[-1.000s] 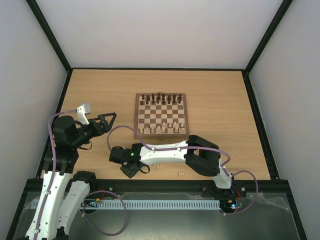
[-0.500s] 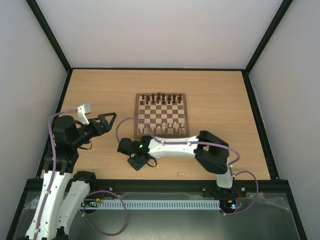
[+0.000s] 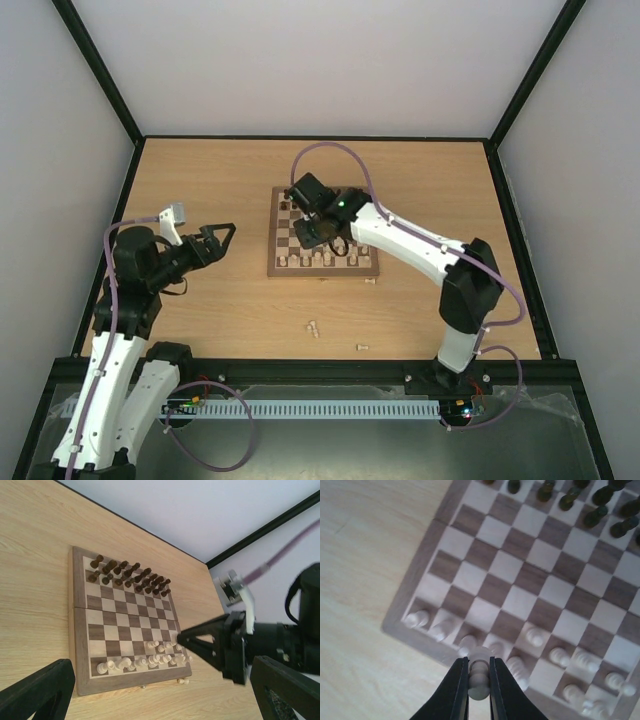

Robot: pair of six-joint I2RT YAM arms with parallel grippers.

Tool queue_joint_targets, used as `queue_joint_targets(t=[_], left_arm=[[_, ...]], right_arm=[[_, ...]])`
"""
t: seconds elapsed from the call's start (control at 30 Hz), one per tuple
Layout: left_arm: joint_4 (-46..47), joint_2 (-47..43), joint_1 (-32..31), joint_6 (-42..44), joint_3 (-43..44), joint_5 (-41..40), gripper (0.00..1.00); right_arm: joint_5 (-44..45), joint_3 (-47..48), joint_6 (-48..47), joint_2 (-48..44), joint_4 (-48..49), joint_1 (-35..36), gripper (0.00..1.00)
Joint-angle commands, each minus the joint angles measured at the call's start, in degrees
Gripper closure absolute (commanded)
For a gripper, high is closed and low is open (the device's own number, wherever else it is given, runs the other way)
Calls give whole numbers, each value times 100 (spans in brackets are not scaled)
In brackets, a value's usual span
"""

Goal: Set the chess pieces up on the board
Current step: Place the chess piece on the chessboard.

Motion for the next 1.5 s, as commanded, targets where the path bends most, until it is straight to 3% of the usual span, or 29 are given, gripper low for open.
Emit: queue_joint_targets(t=[0.0,0.5,1.47], left_arm=[[200,80,33,45,-80,69,1],[276,169,38,106,-163,63,1],[367,213,42,90,-230,89,1]], right_arm=[[21,453,-376,678,-574,-340,91],[-48,901,-567,1714,-833,-522,89],[-133,720,-612,2049,-843,-527,87]])
